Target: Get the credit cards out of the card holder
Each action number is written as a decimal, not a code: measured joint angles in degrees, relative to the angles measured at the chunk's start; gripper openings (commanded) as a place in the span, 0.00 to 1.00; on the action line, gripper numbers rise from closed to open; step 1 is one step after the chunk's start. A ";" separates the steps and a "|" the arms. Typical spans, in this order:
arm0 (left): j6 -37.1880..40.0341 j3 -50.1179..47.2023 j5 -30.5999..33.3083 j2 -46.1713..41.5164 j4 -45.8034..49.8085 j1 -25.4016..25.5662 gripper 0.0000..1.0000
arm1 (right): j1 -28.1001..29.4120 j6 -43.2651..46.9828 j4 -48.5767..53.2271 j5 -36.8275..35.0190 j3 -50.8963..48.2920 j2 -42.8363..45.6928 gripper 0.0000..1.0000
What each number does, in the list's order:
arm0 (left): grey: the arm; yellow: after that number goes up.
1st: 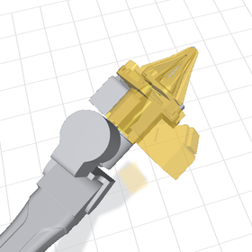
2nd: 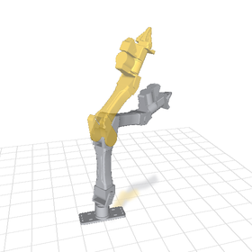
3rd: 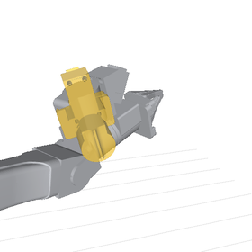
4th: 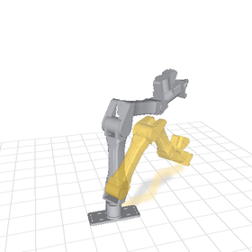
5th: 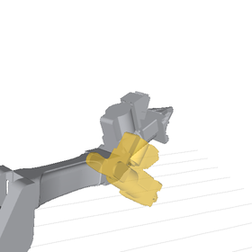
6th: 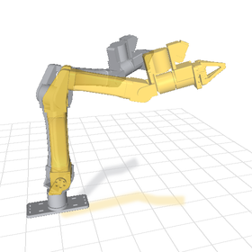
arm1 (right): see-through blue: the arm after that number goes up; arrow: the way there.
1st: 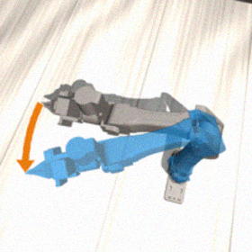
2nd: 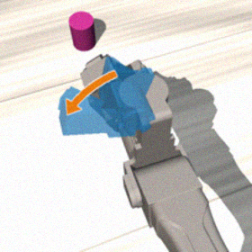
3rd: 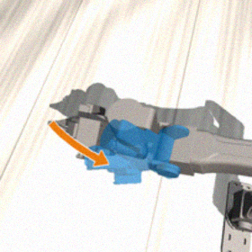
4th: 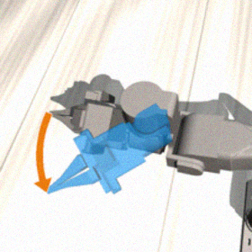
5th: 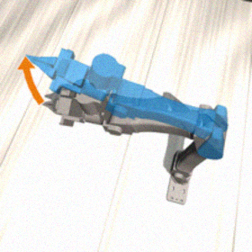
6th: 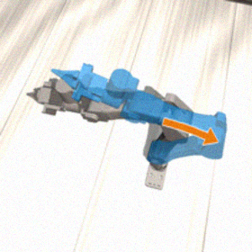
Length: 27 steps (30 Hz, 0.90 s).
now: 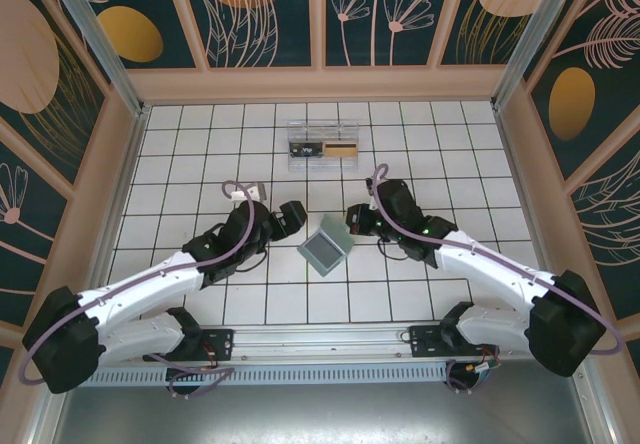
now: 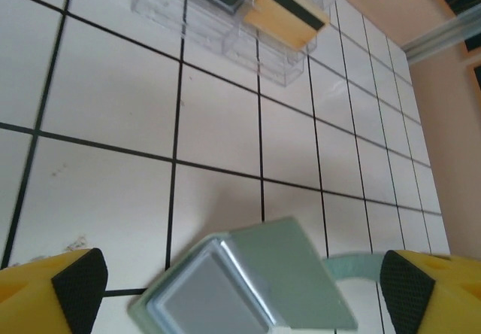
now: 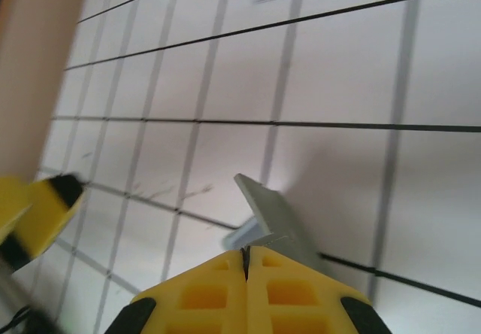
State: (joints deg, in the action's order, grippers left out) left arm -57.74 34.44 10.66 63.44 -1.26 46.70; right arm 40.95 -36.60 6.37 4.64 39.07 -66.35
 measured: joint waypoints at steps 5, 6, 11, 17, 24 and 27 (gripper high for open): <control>0.76 0.00 -3.54 4.00 -1.88 0.00 0.93 | -4.76 -0.50 1.44 -3.85 -5.73 0.00 0.00; 0.98 0.00 -4.35 4.57 -2.25 0.00 0.93 | -5.55 -1.09 1.77 -5.18 -7.10 0.11 0.00; 2.49 0.00 -6.67 6.95 -3.69 0.02 0.90 | -7.08 -2.93 3.93 -8.57 -12.72 1.75 0.25; 3.76 0.07 -8.57 10.80 -4.94 0.07 0.86 | -5.99 -2.80 7.93 -12.44 -12.98 5.57 0.47; 2.99 -0.17 -10.80 13.46 -8.66 0.13 0.87 | 2.62 -1.25 13.40 -20.22 -2.91 5.73 0.54; 1.95 -1.36 -10.86 13.99 -11.91 0.13 0.88 | 6.34 -0.98 13.64 -22.16 1.14 2.82 0.55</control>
State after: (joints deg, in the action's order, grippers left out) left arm -55.79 33.08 -0.21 77.43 -13.17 46.83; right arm 47.29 -37.58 20.01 -17.52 40.21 -63.53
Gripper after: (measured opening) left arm 0.878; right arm 0.543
